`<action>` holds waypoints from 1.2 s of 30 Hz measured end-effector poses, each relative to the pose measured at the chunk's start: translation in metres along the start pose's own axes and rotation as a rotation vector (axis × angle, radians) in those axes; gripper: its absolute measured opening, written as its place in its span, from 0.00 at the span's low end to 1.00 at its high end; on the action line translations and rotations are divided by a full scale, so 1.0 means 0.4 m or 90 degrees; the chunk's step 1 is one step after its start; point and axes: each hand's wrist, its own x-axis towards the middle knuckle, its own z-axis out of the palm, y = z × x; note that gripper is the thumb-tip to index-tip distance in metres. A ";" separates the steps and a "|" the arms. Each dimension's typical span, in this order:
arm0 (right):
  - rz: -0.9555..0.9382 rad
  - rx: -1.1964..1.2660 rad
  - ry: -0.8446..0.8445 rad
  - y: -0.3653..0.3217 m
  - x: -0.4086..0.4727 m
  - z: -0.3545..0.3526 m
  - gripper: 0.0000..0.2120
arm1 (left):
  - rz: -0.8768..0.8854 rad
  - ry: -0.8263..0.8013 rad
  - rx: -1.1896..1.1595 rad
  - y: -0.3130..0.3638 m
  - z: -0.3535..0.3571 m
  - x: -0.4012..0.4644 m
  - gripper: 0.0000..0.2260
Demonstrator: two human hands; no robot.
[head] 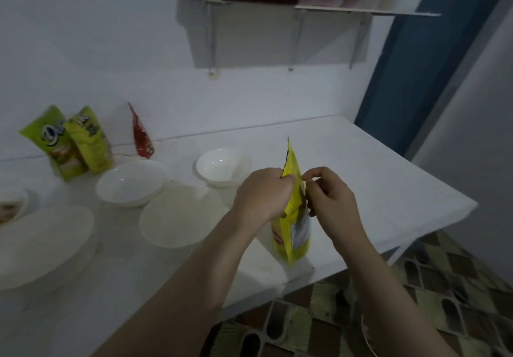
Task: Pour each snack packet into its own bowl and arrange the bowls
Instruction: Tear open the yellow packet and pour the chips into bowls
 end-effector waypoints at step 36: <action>0.135 -0.017 -0.223 -0.012 0.008 -0.095 0.19 | -0.034 -0.174 -0.200 0.001 0.077 0.077 0.17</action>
